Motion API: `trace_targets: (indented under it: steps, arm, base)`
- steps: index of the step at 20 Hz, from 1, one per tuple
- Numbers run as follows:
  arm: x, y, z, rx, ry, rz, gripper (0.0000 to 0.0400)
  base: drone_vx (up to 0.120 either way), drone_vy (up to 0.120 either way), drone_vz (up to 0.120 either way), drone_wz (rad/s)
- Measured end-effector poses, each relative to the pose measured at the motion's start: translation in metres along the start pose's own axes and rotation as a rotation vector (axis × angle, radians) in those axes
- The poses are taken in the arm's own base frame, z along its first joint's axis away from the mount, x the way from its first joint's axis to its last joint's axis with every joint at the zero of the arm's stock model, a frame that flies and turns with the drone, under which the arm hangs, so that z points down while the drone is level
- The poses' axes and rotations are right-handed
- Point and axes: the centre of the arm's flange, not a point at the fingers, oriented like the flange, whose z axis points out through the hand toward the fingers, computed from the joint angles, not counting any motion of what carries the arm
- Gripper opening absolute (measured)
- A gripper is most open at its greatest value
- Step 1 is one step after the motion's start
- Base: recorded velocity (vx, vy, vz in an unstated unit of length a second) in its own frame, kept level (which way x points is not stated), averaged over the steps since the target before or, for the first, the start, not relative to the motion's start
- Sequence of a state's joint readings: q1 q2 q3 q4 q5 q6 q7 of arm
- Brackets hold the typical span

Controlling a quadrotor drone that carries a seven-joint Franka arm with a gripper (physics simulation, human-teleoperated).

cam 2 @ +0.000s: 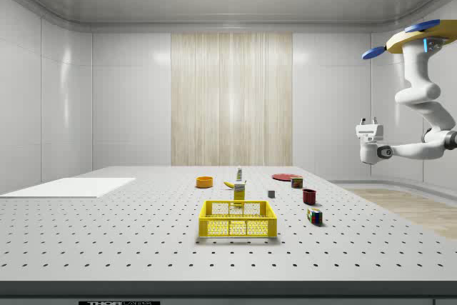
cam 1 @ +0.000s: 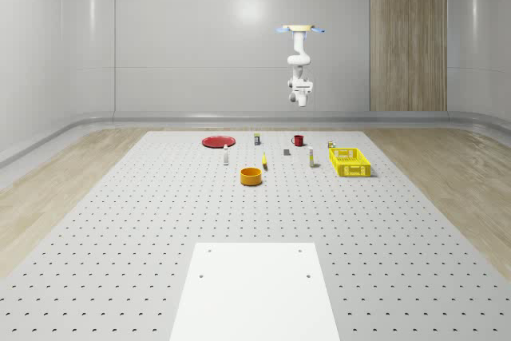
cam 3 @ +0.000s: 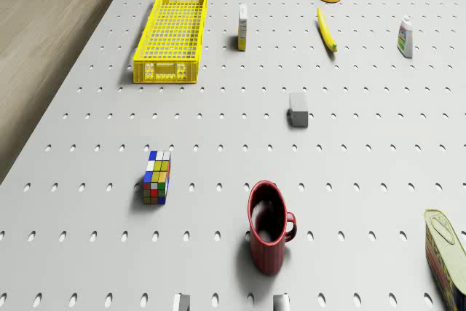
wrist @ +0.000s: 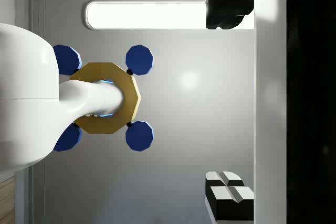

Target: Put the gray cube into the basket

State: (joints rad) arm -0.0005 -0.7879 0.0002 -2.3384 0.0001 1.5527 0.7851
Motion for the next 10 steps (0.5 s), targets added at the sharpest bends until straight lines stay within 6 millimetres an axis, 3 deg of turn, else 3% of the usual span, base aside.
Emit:
trace_targets:
  steps: [4, 10]
  arm:
    - [-0.002, 0.003, -0.03, 0.002, 0.002, 0.0, 0.04]
    - [-0.001, 0.001, -0.066, 0.006, 0.006, 0.0, 0.04]
  base:
    - [0.0, -0.12, 0.0, 0.0]
    - [0.12, -0.12, 0.0, 0.0]
